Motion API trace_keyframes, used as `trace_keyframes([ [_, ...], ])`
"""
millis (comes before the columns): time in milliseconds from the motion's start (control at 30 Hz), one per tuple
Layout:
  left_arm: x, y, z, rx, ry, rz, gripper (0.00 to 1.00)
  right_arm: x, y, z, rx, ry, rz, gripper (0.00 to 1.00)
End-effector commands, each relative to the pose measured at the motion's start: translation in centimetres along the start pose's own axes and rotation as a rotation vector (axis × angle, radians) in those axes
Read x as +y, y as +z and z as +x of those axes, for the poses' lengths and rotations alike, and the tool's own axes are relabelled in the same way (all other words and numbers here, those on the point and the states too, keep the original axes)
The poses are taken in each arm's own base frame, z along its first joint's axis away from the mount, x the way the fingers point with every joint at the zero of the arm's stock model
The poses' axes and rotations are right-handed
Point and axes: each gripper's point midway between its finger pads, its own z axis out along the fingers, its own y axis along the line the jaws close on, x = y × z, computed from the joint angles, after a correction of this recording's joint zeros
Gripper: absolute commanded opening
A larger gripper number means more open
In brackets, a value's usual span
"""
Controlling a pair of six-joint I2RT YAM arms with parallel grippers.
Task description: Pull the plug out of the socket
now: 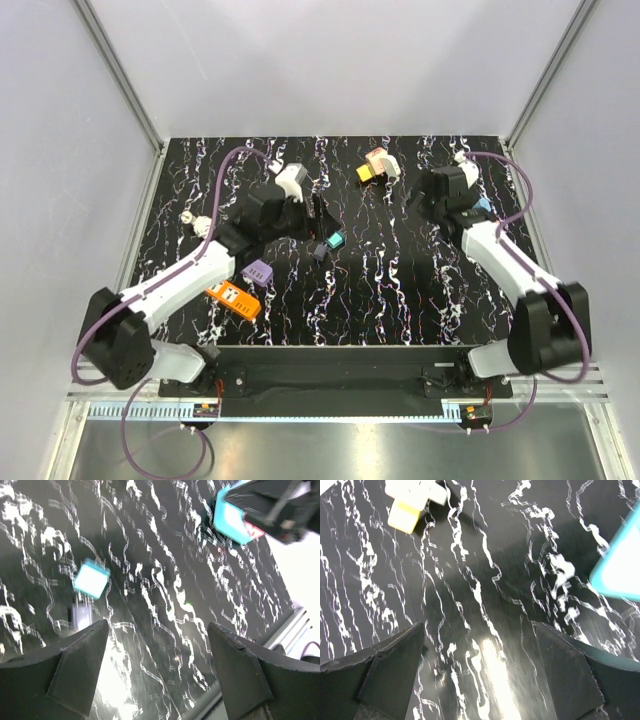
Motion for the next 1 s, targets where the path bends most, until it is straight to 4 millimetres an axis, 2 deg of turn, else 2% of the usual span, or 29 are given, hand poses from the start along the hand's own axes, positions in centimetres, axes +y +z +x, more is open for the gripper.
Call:
trace_keyframes([
  [0, -1.1, 1.7, -4.6, -0.111, 0.076, 0.090, 0.86, 3.2, 3.2, -3.0, -0.043, 0.004, -0.101, 1.00],
  [33, -0.7, 2.2, -5.1, -0.120, 0.074, 0.090, 0.86, 3.2, 4.1, -3.1, -0.041, 0.004, -0.093, 1.00],
  [67, -0.9, 2.7, -6.3, -0.157, 0.080, 0.107, 0.86, 3.8, 4.7, -4.0, -0.047, 0.012, -0.100, 1.00],
  [100, 0.0, 3.8, -6.3, -0.153, 0.074, 0.105, 0.86, 3.3, 6.6, -3.3, -0.009, 0.018, -0.090, 1.00],
  [133, 0.2, 4.3, -6.8, -0.171, 0.074, 0.112, 0.86, 3.5, 7.4, -3.3, 0.008, 0.037, -0.101, 1.00],
  [167, 0.1, 4.8, -8.0, -0.232, 0.079, 0.134, 0.86, 4.3, 7.9, -4.1, 0.016, 0.057, -0.135, 1.00],
  [200, 0.8, 5.7, -8.0, -0.246, 0.078, 0.135, 0.86, 3.3, 9.5, -3.6, 0.044, 0.071, -0.115, 1.00],
  [233, 1.0, 6.2, -8.5, -0.274, 0.086, 0.149, 0.86, 3.4, 10.1, -3.9, 0.049, 0.079, -0.119, 1.00],
  [267, 0.4, 6.5, -9.8, -0.338, 0.099, 0.182, 0.86, 4.0, 10.4, -5.0, 0.033, 0.084, -0.135, 1.00],
  [300, 1.4, 7.8, -9.4, -0.338, 0.088, 0.169, 0.86, 3.5, 11.4, -4.7, 0.044, 0.084, -0.121, 1.00],
  [333, 0.9, 8.0, -10.8, -0.389, 0.096, 0.196, 0.86, 3.3, 11.8, -5.1, 0.038, 0.090, -0.118, 1.00],
  [367, 1.9, 9.2, -10.5, -0.384, 0.077, 0.189, 0.86, 3.4, 12.5, -5.7, 0.029, 0.093, -0.114, 1.00],
  [433, 2.0, 9.5, -11.3, -0.435, 0.083, 0.212, 0.86, 3.3, 13.2, -6.4, 0.017, 0.101, -0.107, 1.00],
  [533, 2.9, 9.9, -10.5, -0.480, 0.121, 0.214, 0.86, 4.2, 14.2, -7.8, -0.004, 0.136, -0.120, 1.00],
  [600, 3.9, 10.3, -9.9, -0.492, 0.124, 0.194, 0.86, 3.9, 15.3, -7.8, -0.011, 0.164, -0.092, 1.00],
  [633, 4.2, 10.5, -9.5, -0.490, 0.122, 0.191, 0.85, 4.2, 15.6, -8.4, -0.024, 0.207, -0.090, 1.00],
  [667, 4.6, 10.7, -9.3, -0.481, 0.121, 0.184, 0.85, 3.8, 16.6, -7.8, -0.015, 0.229, -0.069, 1.00],
  [733, 5.0, 11.2, -8.7, -0.449, 0.124, 0.168, 0.85, 4.5, 17.4, -7.9, -0.009, 0.288, -0.086, 1.00],
  [767, 5.3, 11.3, -8.6, -0.445, 0.127, 0.155, 0.85, 4.5, 18.4, -6.8, 0.017, 0.303, -0.091, 1.00],
  [800, 5.7, 11.3, -8.5, -0.445, 0.133, 0.143, 0.85, 4.7, 18.8, -7.1, 0.007, 0.337, -0.105, 1.00],
  [900, 6.9, 11.6, -8.2, -0.432, 0.149, 0.105, 0.85, 5.2, 20.4, -6.5, 0.009, 0.333, -0.133, 1.00],
  [933, 7.3, 11.6, -8.1, -0.428, 0.150, 0.101, 0.85, 5.7, 20.6, -7.2, -0.007, 0.315, -0.147, 1.00],
  [967, 7.7, 11.7, -8.0, -0.426, 0.153, 0.095, 0.85, 5.5, 21.5, -6.7, 0.002, 0.300, -0.143, 1.00],
])
